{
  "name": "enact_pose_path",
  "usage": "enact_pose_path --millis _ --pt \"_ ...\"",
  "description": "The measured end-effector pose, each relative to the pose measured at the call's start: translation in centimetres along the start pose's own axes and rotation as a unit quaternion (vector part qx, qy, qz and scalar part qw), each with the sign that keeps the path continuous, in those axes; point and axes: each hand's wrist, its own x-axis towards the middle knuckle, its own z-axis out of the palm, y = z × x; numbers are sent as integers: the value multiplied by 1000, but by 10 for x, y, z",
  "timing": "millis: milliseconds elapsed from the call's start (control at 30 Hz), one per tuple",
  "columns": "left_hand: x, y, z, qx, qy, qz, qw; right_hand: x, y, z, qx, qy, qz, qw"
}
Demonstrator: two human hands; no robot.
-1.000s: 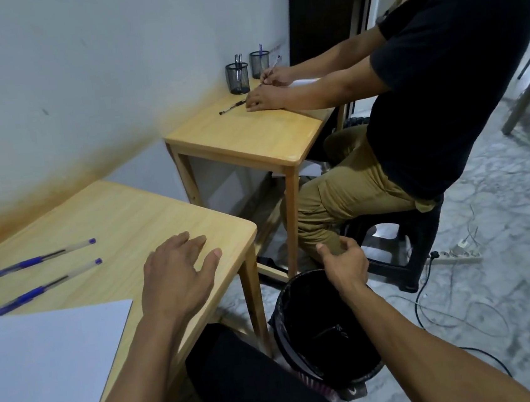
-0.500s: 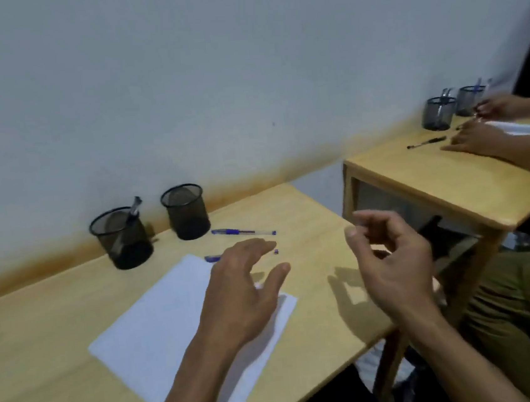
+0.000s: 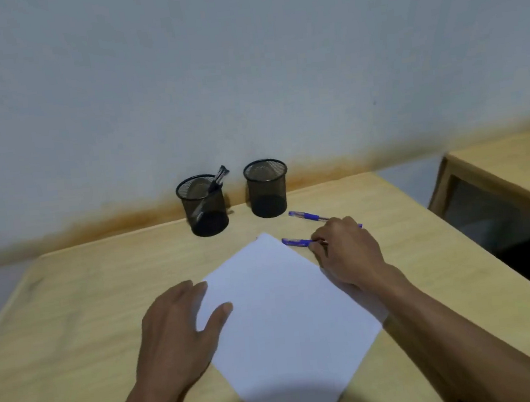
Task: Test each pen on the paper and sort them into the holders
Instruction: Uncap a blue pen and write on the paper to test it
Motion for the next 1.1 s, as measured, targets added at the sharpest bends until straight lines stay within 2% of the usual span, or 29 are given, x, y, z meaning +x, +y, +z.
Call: enact_pose_path --millis 100,200,333,433,533,667,733,800,900,967,1000,1100 --pt "2 -7 9 35 -8 8 999 3 1 6 3 20 -3 1000" --pt "0 -5 10 23 5 0 1000 -1 0 3 28 30 8 999" --pt "0 -6 11 10 14 1 1000 -12 -18 -11 185 60 9 981" --pt "1 -9 12 8 10 17 1000 -27 -44 -20 273 13 -25 962" --pt "-1 -5 9 -77 66 20 995 -38 -64 -20 281 -48 -41 958" --pt "-3 2 7 -60 178 163 968 -47 -82 -26 218 -121 -89 964" --pt "-3 1 7 -49 198 202 958 -50 -84 -31 241 -117 -80 960" --pt "-6 1 7 -52 204 206 956 -50 -81 -36 337 -107 -43 935" --pt "-12 9 5 -74 202 185 959 -52 -78 -40 525 -98 39 844" --pt "-18 18 0 -103 195 162 962 -56 -83 -36 605 -96 74 787" --pt "-21 22 -1 -111 190 151 964 -59 -87 -32 621 -99 78 774" --pt "-29 27 0 -121 168 128 970 -64 -93 -19 605 -108 56 787"
